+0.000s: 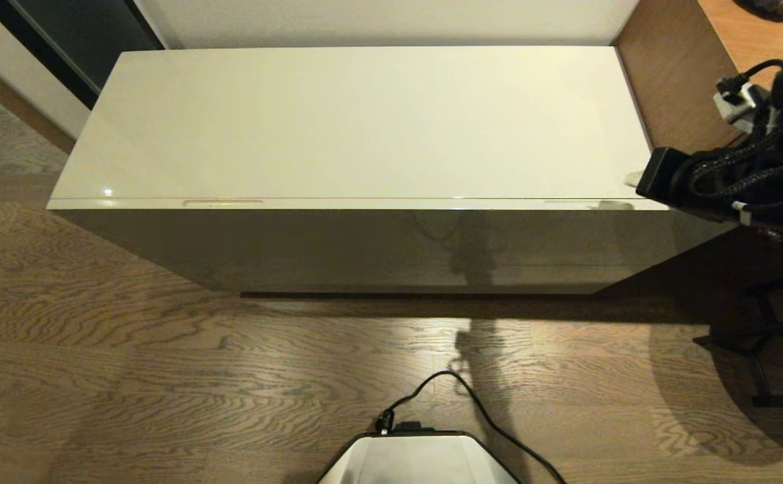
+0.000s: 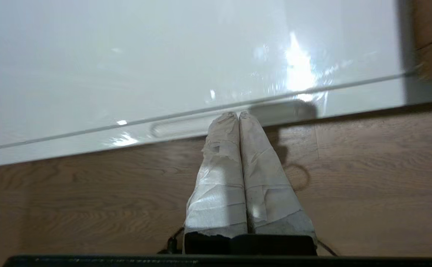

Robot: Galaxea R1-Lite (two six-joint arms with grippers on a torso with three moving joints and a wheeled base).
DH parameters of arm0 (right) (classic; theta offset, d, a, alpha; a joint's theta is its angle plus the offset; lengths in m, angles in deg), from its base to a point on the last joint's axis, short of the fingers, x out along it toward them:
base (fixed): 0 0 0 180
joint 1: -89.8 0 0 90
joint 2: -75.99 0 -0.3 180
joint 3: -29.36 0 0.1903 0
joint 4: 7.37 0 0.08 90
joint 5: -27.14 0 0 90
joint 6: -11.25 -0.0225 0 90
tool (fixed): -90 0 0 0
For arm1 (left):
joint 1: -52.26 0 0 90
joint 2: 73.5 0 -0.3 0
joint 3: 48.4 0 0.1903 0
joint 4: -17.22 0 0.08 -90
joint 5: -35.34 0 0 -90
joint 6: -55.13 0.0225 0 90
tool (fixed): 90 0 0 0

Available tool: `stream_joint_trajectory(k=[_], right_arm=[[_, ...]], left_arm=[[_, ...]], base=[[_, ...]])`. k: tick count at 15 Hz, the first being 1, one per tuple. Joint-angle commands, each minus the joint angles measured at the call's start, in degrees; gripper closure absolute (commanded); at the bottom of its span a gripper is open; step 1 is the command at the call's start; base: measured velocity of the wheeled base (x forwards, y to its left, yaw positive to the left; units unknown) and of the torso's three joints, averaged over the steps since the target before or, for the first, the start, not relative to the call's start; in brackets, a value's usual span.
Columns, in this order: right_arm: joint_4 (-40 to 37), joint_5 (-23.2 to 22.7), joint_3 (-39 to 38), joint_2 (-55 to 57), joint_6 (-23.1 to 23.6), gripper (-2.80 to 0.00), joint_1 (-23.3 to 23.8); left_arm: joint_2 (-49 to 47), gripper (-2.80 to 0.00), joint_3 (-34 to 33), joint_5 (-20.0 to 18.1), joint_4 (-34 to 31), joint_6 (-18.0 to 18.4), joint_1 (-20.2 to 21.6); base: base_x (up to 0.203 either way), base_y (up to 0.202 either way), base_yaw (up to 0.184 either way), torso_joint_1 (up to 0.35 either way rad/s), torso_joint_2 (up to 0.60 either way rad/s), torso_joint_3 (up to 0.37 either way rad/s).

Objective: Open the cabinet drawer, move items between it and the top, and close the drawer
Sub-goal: Open the drawer

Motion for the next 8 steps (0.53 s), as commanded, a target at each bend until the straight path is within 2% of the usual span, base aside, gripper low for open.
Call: stream_joint_trajectory(k=[1, 8], right_arm=[[0.4, 0.3, -0.1, 4.5, -0.6, 0.0, -0.4], [0.6, 0.3, -0.7, 6.7, -3.0, 0.0, -0.9]], left_arm=[[-0.1, 0.0, 0.0, 0.0, 0.0, 0.0, 0.0], [-0.1, 0.0, 0.0, 0.0, 0.0, 0.0, 0.0]], base=[[0.0, 0.0, 0.0, 0.0, 0.0, 0.0], [0.0, 0.0, 0.0, 0.0, 0.0, 0.0]])
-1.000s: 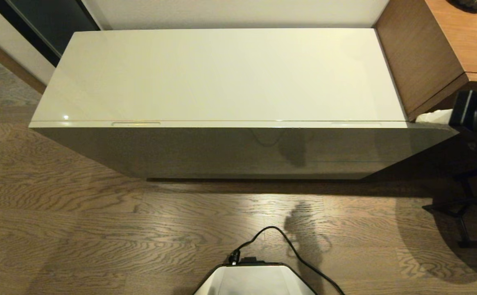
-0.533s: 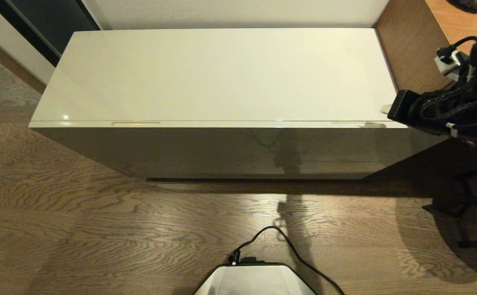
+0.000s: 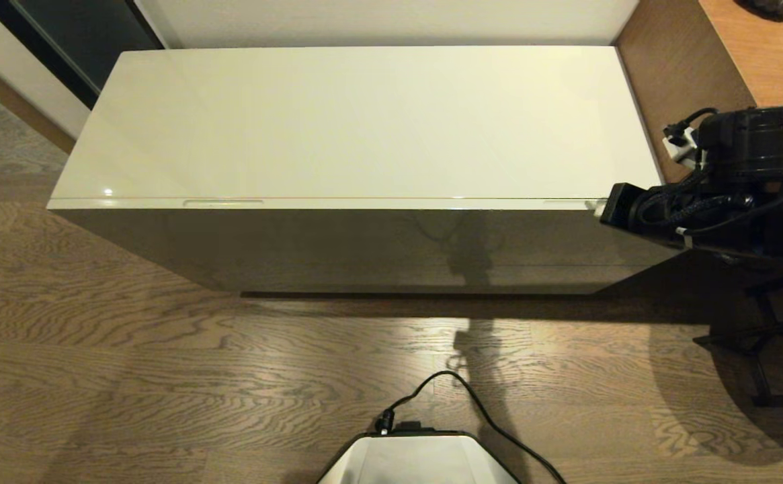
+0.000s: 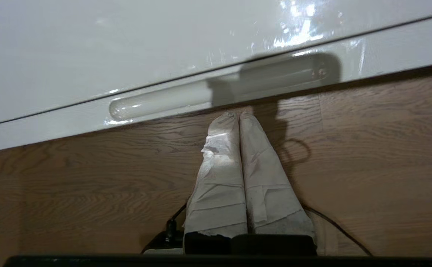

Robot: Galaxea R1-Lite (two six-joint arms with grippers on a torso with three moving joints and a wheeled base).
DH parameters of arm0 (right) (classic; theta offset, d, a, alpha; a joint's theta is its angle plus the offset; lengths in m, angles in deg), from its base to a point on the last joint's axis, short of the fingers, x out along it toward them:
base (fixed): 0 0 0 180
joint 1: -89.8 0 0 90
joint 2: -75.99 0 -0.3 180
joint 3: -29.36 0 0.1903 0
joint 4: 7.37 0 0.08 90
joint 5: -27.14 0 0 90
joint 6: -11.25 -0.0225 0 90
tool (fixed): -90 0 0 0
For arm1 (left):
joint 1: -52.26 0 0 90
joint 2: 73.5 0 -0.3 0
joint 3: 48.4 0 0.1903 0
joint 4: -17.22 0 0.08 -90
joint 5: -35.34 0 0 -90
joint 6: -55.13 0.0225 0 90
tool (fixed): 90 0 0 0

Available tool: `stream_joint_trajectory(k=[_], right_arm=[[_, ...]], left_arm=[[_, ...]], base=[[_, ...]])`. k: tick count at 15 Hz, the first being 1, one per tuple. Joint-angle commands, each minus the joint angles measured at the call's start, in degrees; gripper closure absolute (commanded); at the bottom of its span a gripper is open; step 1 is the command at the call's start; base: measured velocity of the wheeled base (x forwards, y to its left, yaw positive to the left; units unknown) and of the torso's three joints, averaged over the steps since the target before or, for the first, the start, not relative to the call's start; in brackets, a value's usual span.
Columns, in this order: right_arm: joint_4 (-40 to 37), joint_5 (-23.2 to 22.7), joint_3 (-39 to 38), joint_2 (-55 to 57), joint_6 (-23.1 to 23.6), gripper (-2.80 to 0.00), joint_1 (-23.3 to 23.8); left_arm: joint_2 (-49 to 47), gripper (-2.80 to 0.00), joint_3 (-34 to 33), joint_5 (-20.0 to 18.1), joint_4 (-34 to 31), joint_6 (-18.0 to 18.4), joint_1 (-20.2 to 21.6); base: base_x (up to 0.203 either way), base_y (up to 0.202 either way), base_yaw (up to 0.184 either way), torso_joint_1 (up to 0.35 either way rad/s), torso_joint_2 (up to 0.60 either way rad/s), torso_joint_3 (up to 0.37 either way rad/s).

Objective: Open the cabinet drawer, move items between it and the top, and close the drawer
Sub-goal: Open the drawer

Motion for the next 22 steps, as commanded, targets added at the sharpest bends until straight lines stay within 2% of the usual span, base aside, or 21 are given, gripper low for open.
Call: stream_joint_trajectory(k=[1, 9, 12, 17, 22], right_arm=[[0.2, 0.0, 0.2, 0.6, -0.4, 0.0, -0.1], [0.9, 0.1, 1.2, -0.5, -0.5, 0.0, -1.0], [1.6, 3.8, 1.7, 2.5, -0.7, 0.0, -0.9], [1.7, 3.9, 4.0, 4.8, -2.0, 0.0, -0.9], [0.8, 3.1, 2.8, 5.1, -2.3, 0.0, -0.9]], left_arm=[[0.0, 0.0, 0.0, 0.0, 0.0, 0.0, 0.0], [-0.1, 0.0, 0.0, 0.0, 0.0, 0.0, 0.0], [-0.1, 0.0, 0.0, 0.0, 0.0, 0.0, 0.1], [-0.1, 0.0, 0.0, 0.0, 0.0, 0.0, 0.0], [-0.1, 0.0, 0.0, 0.0, 0.0, 0.0, 0.0]], base=[[0.0, 0.0, 0.0, 0.0, 0.0, 0.0], [0.0, 0.0, 0.0, 0.0, 0.0, 0.0], [0.0, 0.0, 0.0, 0.0, 0.0, 0.0], [0.0, 0.0, 0.0, 0.0, 0.0, 0.0], [0.0, 0.0, 0.0, 0.0, 0.0, 0.0]])
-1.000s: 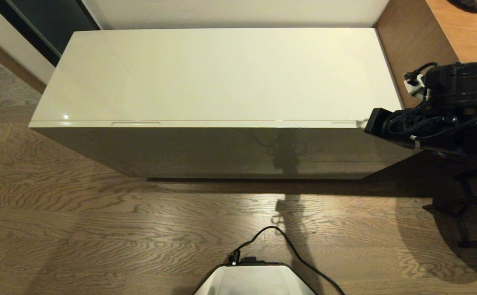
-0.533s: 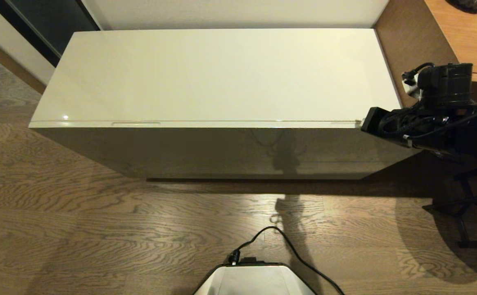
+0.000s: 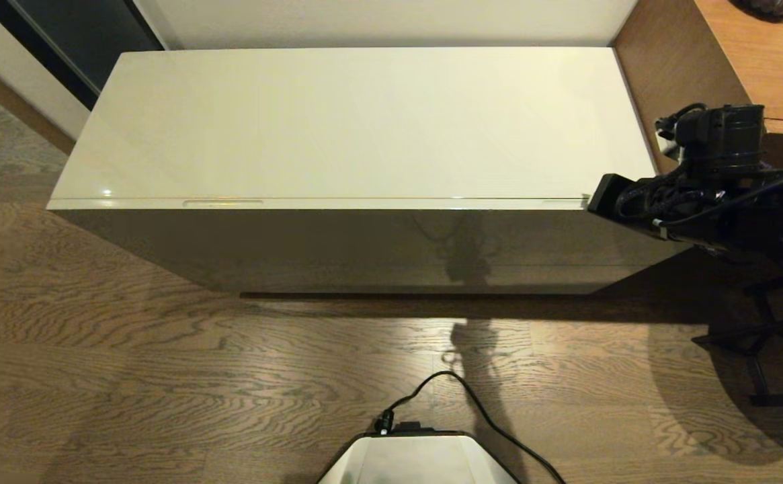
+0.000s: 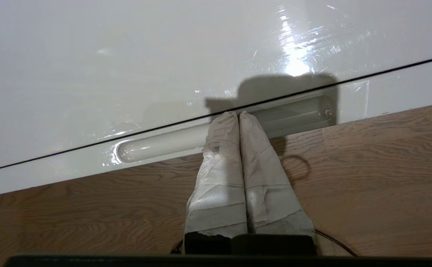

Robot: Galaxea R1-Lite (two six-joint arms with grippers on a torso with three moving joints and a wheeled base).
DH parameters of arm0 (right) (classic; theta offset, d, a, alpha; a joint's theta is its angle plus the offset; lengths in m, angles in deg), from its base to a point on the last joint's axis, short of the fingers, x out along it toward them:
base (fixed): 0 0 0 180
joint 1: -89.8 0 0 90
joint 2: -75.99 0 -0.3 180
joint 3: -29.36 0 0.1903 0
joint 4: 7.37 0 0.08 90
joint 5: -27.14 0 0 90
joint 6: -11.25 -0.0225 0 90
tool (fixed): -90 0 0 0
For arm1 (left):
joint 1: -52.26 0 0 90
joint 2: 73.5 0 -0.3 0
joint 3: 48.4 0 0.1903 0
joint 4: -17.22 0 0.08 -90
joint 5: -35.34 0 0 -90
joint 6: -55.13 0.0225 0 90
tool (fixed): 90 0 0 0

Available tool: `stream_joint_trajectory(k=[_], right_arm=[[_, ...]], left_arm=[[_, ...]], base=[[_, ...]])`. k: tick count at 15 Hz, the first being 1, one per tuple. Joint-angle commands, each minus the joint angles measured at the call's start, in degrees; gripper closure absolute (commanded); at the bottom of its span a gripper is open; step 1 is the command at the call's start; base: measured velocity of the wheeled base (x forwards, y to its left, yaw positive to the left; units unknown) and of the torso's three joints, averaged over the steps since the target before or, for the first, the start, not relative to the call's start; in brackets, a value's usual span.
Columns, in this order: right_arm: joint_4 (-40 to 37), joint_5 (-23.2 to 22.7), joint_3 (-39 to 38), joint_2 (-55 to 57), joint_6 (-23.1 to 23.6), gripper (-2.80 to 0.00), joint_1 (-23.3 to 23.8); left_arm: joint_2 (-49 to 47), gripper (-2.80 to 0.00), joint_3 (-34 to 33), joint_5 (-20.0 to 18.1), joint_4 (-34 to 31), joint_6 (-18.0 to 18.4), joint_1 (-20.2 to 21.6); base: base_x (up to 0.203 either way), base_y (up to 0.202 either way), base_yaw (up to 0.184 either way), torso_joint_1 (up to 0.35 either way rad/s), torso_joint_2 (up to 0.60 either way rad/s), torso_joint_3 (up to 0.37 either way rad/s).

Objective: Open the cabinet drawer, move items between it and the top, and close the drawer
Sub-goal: Open the drawer

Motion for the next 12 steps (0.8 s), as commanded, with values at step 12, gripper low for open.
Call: stream_joint_trajectory(k=[12], right_arm=[[-14.8, -11.8, -4.2, -1.3, -10.8, 0.0, 4.0]], left_arm=[[0.0, 0.0, 0.0, 0.0, 0.0, 0.0, 0.0]], base=[[0.0, 0.0, 0.0, 0.0, 0.0, 0.0]])
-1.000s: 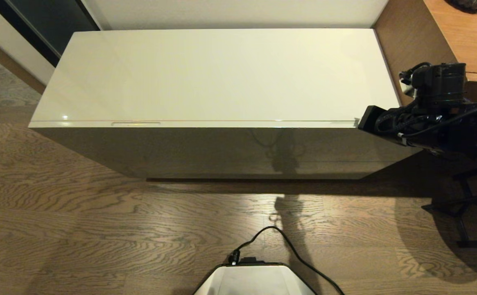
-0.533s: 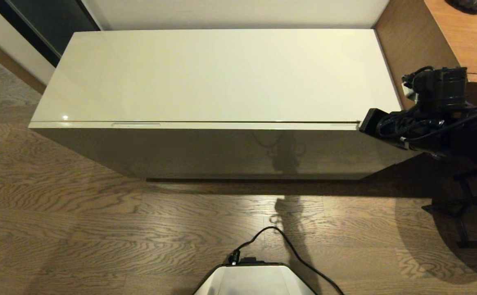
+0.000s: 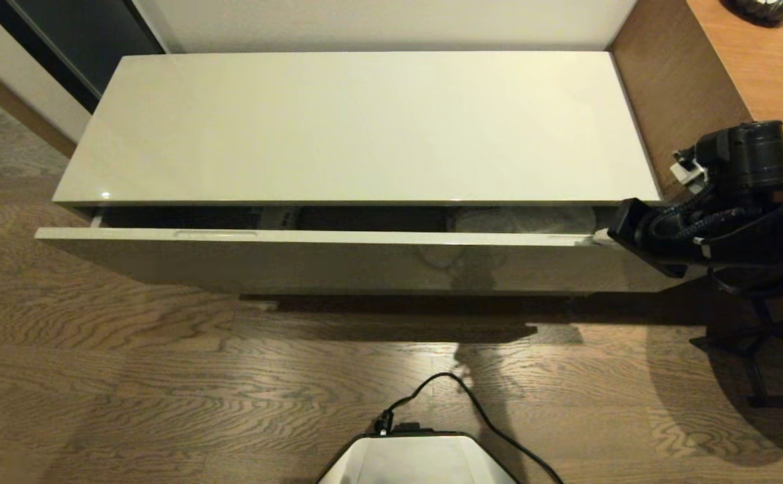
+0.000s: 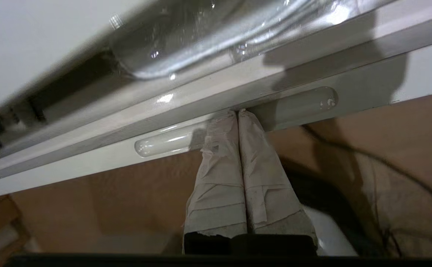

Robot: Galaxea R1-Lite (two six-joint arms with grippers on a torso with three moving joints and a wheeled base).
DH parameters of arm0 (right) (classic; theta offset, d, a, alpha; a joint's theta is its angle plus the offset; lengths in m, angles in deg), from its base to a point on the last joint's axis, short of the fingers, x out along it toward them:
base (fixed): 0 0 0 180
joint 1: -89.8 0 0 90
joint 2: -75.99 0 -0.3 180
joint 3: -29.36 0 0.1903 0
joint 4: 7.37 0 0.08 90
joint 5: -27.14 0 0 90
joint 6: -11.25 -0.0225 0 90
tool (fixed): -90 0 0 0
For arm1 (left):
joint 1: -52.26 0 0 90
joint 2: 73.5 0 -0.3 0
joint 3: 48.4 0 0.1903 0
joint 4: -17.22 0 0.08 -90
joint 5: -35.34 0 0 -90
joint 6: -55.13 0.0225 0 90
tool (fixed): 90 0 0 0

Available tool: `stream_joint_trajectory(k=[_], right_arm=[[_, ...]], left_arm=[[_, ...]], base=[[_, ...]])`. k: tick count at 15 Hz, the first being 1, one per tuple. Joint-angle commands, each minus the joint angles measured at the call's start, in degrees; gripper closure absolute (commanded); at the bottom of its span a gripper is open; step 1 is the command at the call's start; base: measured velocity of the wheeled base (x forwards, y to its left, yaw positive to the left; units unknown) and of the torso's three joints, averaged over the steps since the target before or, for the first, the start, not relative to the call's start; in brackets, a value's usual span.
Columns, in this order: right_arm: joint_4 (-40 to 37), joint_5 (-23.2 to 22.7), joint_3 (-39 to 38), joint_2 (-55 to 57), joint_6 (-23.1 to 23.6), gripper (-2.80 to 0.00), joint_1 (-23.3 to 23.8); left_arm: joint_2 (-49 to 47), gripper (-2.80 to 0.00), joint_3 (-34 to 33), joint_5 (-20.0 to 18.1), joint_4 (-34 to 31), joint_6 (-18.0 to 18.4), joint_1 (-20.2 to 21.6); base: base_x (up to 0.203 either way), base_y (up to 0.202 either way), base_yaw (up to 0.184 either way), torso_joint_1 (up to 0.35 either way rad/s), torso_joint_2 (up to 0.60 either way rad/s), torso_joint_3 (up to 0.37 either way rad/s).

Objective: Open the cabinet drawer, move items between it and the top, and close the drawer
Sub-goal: Open the drawer

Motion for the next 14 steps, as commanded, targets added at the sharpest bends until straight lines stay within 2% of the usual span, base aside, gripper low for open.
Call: stream_joint_trajectory(k=[1, 5, 11, 14], right_arm=[[-0.9, -0.4, -1.9, -1.5, -0.3, 0.0, 1.1], [-8.2, -1.8, -6.0, -10.9, -1.1, 0.0, 1.2], [-32.0, -3.8, -10.6, -34.4, -2.3, 0.0, 0.2], [-41.8, -3.6, -12.9, -46.9, -4.9, 0.0, 0.2]], left_arm=[[-0.1, 0.0, 0.0, 0.0, 0.0, 0.0, 0.0], [-0.1, 0.0, 0.0, 0.0, 0.0, 0.0, 0.0], [-0.1, 0.0, 0.0, 0.0, 0.0, 0.0, 0.0], [-0.1, 0.0, 0.0, 0.0, 0.0, 0.0, 0.0]], base=[[0.0, 0.0, 0.0, 0.0, 0.0, 0.0], [0.0, 0.0, 0.0, 0.0, 0.0, 0.0], [0.0, 0.0, 0.0, 0.0, 0.0, 0.0], [0.0, 0.0, 0.0, 0.0, 0.0, 0.0]])
